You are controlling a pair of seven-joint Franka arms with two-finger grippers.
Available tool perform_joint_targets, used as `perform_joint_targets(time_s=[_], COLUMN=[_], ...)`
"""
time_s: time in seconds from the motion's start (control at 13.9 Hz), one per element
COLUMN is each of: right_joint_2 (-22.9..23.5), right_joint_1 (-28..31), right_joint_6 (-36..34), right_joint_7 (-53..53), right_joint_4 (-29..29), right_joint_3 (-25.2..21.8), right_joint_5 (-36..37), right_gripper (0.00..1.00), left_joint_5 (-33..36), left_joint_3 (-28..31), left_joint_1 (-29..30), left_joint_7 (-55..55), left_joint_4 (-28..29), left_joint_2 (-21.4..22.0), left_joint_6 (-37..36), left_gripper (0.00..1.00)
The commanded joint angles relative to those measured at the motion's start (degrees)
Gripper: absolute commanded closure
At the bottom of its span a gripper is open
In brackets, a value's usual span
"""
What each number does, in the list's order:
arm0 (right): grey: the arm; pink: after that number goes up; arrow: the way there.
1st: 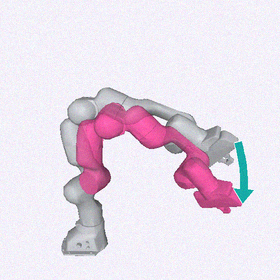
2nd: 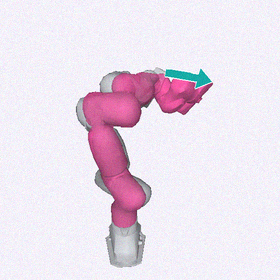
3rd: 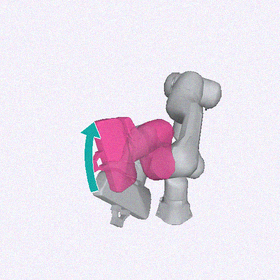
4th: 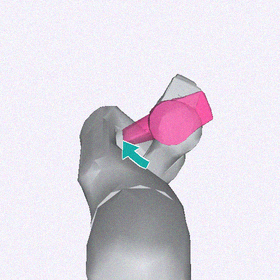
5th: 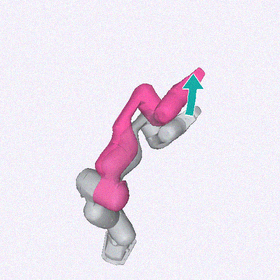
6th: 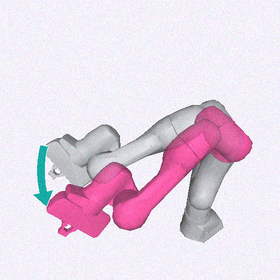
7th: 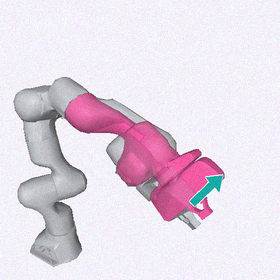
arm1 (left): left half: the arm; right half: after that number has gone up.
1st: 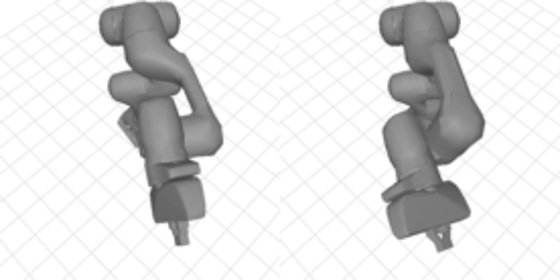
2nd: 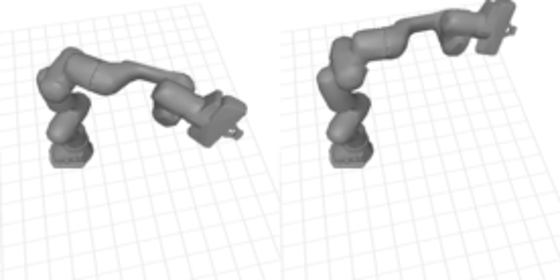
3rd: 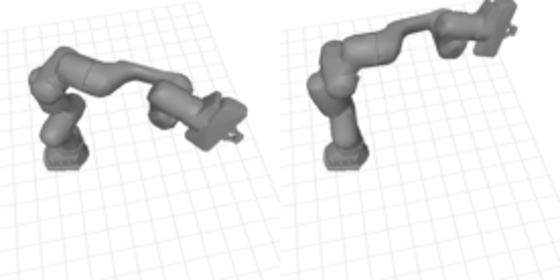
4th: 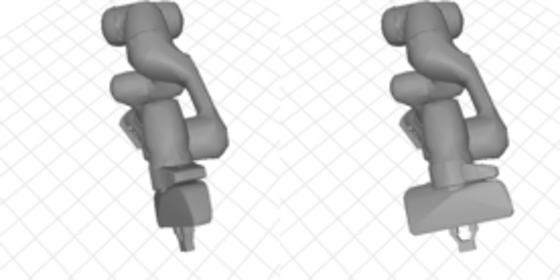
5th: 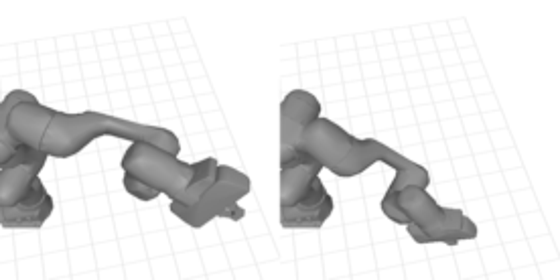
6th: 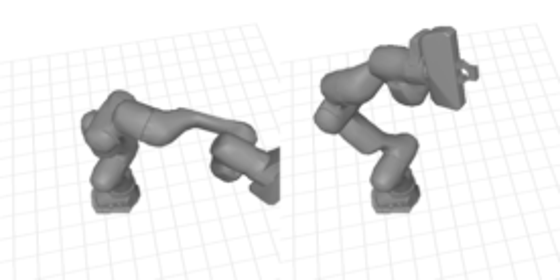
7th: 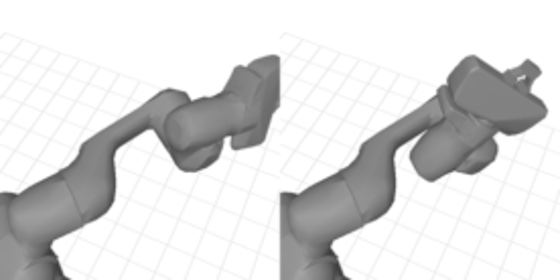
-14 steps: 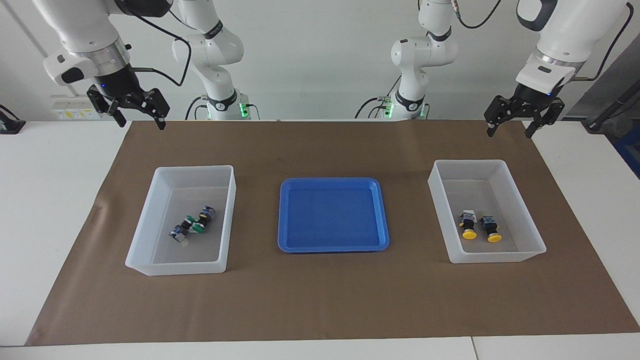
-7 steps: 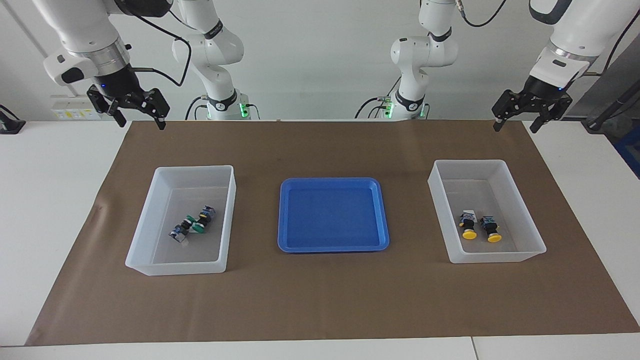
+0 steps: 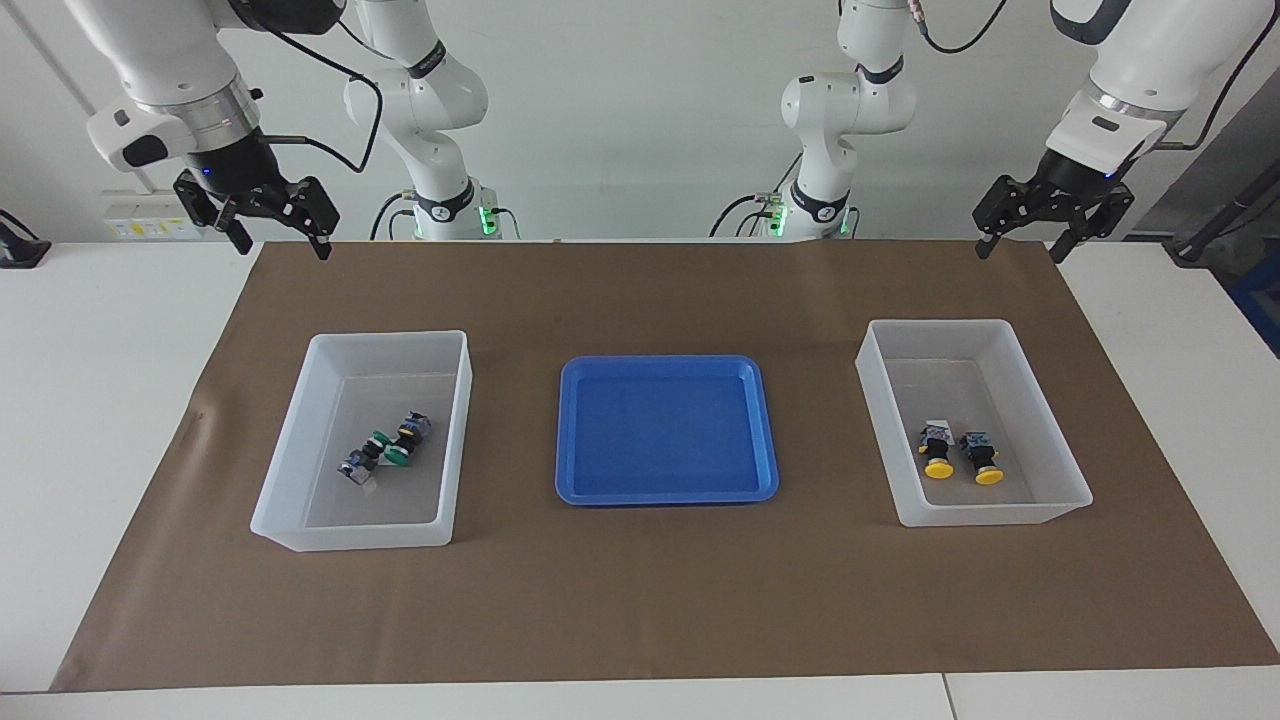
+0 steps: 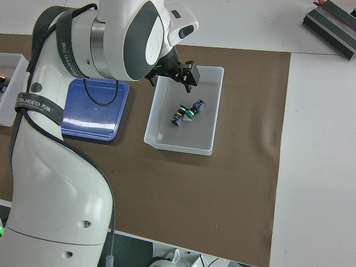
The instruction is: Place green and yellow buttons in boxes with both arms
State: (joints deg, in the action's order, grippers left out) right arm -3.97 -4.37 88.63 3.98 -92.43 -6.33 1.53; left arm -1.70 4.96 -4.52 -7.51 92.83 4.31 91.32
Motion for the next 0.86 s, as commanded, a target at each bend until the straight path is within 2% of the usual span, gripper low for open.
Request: perform_joint_targets(time_s=[0.0,0.79], right_joint_2=[-1.04,-1.04], right_joint_1=[0.06,0.06], right_joint_6=[0.32,0.32], right_joint_7=[-0.73,-0.73], right_joint_4=[-1.00,-1.00], right_joint_3=[0.18,0.18], right_joint_5=[0.23,0.23], right_gripper=[0.00,0.00], left_joint_5=[-0.24,-0.24], left_joint_3=[-0.13,-0.21], left_joint_1=[0.65,0.21], left_joint_7=[0.30,0.39], left_joint_4=[1.46,1.83], left_joint_2=[0.43,0.96], left_joint_6=[-1.67,-1.67], left_gripper=[0.00,0.00])
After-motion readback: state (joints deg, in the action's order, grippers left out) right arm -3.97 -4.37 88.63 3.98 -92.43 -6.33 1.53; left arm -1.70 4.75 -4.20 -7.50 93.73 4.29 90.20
